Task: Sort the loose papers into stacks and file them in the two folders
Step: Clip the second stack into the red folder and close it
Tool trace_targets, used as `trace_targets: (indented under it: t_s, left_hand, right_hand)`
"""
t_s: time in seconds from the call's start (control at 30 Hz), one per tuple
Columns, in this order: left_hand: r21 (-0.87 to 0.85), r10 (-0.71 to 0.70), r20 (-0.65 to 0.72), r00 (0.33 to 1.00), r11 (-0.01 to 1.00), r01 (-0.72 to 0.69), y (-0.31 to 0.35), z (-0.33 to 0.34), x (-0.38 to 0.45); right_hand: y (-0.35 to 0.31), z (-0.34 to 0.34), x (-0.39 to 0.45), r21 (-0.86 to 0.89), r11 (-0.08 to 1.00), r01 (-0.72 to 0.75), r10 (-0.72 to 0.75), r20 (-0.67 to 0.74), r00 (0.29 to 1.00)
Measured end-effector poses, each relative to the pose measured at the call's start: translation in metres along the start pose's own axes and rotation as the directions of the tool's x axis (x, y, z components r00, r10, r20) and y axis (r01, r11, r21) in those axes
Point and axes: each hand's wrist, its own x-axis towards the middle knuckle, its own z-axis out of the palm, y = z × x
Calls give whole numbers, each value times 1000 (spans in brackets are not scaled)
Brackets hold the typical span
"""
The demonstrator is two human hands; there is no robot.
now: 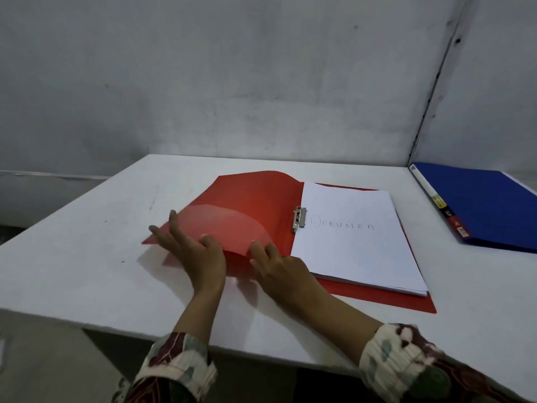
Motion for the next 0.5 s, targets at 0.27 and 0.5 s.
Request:
trace_targets:
  t_s: [0.27,0.5]
  left_hand:
    - [6,594,69,802,803,-596,14,12,2]
    - [-14,861,154,484,492,-871,25,30,-1]
  right_hand:
    - [11,-29,1,134,982,-134,132,21,991]
    - [34,-83,27,319,892,-321,338,4,941]
